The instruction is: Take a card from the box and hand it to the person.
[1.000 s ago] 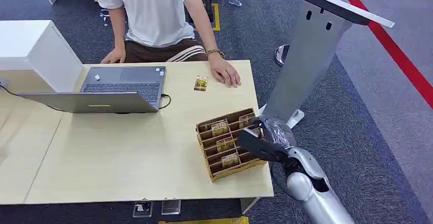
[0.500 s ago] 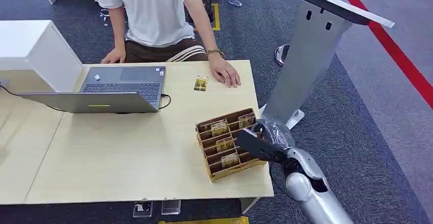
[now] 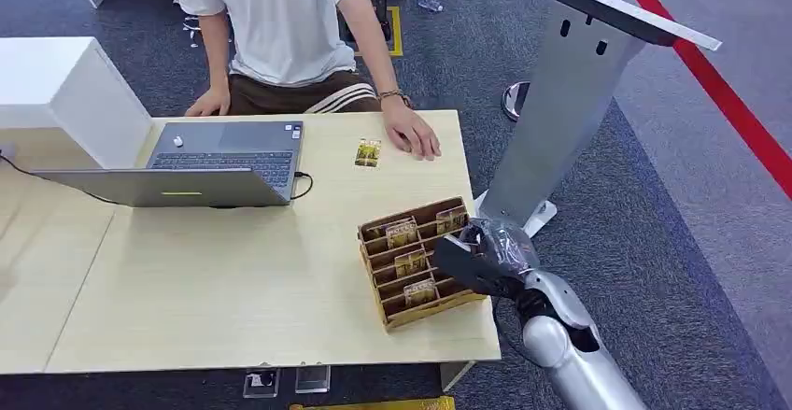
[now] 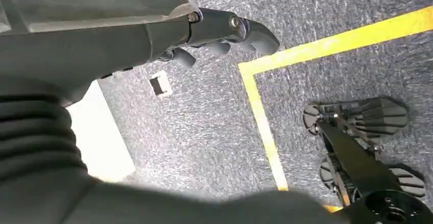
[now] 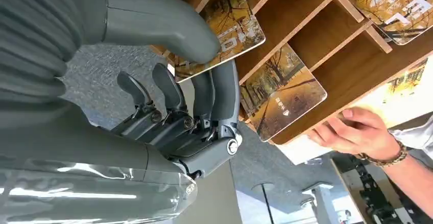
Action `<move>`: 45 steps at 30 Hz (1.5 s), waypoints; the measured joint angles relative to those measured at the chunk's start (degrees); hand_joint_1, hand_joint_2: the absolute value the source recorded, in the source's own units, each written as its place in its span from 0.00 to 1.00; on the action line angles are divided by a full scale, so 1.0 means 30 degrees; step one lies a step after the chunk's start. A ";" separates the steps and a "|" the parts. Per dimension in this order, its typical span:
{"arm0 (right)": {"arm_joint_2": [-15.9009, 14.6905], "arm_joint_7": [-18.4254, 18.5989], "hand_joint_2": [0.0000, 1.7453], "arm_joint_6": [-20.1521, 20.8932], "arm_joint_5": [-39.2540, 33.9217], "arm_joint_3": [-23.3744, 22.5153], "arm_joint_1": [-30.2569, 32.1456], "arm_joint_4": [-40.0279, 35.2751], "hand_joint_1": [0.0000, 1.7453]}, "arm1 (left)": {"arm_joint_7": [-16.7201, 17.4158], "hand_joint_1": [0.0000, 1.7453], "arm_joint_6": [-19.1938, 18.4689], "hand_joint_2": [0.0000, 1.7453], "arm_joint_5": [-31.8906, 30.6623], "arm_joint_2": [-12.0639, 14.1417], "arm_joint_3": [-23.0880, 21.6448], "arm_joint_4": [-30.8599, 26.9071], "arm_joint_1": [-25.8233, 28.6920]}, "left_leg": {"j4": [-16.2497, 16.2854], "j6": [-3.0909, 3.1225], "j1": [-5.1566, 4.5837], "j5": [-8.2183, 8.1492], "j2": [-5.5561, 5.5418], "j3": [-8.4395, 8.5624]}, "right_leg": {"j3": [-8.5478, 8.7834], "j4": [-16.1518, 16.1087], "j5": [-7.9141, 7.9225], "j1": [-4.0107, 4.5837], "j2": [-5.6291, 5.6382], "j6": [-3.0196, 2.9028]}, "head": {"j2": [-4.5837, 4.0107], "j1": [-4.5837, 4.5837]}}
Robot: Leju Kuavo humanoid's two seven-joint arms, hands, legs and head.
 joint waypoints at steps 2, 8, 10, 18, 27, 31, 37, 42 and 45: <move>0.0000 -0.0036 1.00 0.0000 0.0000 0.0000 -0.0012 0.0015 0.85 | -0.0147 0.00 0.0044 1.00 0.0044 0.0007 -0.0007 0.0000 0.0000 | 0.0000 0.0000 0.0000 0.0000 0.0000 0.0000 | 0.0001 0.0000 0.0000 0.0000 0.0000 0.0000 | 0.0000 0.0007; -0.0066 0.0037 1.00 -0.0204 0.0022 -0.0110 0.0065 -0.1014 0.85 | -0.0169 0.00 0.0394 1.00 0.0372 0.0087 -0.0007 0.0000 0.0120 | 0.0001 0.0001 0.0000 0.0001 0.0001 0.0002 | -0.0006 0.0000 0.0003 0.0000 0.0001 0.0002 | 0.0000 0.0007; -0.0139 -0.0044 1.00 -0.0270 -0.0344 -0.0263 0.0092 -0.1757 0.85 | -0.0220 0.00 0.0415 1.00 0.0372 0.0102 0.0000 0.0007 0.0140 | 0.0002 0.0001 0.0000 0.0002 0.0001 0.0002 | -0.0006 -0.0001 0.0003 0.0000 0.0001 0.0002 | 0.0000 0.0000; -0.0342 -0.2803 1.00 -0.0772 -0.7166 -0.1813 0.0874 -0.6548 0.85 | -0.0438 0.00 0.0372 1.00 0.0394 0.0102 0.0000 0.0001 0.0246 | 0.0003 0.0000 0.0000 -0.0001 0.0004 -0.0005 | -0.0018 -0.0004 0.0002 -0.0001 0.0009 0.0003 | 0.0000 -0.0014; -0.0401 -0.6474 1.00 -0.3198 -1.2856 -0.3104 0.1689 -0.9652 0.85 | -0.0373 0.00 0.0386 1.00 0.0132 0.0102 0.0000 0.0000 0.0134 | 0.0004 0.0001 -0.0001 -0.0001 0.0008 -0.0001 | -0.0011 -0.0006 0.0004 -0.0001 0.0012 0.0004 | 0.0000 -0.0008; -0.0291 -0.7863 1.00 -0.3738 -1.4114 -0.3096 0.2039 -1.0069 0.85 | -0.0241 0.00 0.0408 1.00 -0.0006 0.0087 0.0000 0.0000 0.0026 | 0.0003 0.0000 0.0000 -0.0001 0.0009 -0.0006 | -0.0012 -0.0005 0.0003 0.0000 0.0013 0.0004 | 0.0000 -0.0022; 0.0437 -0.9680 1.00 -0.5357 -1.3760 -0.2493 0.1993 -0.9721 0.85 | -0.0023 0.00 0.0459 1.00 -0.0255 -0.0022 -0.0007 0.0000 -0.0117 | 0.0001 0.0001 0.0001 0.0001 0.0006 -0.0019 | -0.0009 0.0001 0.0003 0.0000 0.0011 0.0004 | 0.0000 0.0007; 0.1187 -1.0505 1.00 -0.7436 -1.1820 -0.1524 0.1317 -0.8504 0.85 | 0.0239 0.00 0.0328 1.00 -0.0437 -0.0124 -0.0029 0.0000 -0.0359 | 0.0000 0.0001 0.0001 0.0002 0.0006 -0.0020 | -0.0005 0.0004 0.0004 0.0000 0.0011 0.0003 | 0.0000 -0.0001; 0.1726 -1.0586 1.00 -0.8901 -1.0093 -0.0802 0.0590 -0.7258 0.85 | 0.0247 0.00 0.0255 1.00 -0.0459 -0.0182 -0.0131 0.0000 -0.0508 | 0.0001 0.0001 0.0001 0.0006 0.0001 -0.0021 | -0.0005 0.0007 0.0004 0.0000 0.0006 0.0003 | 0.0000 0.0000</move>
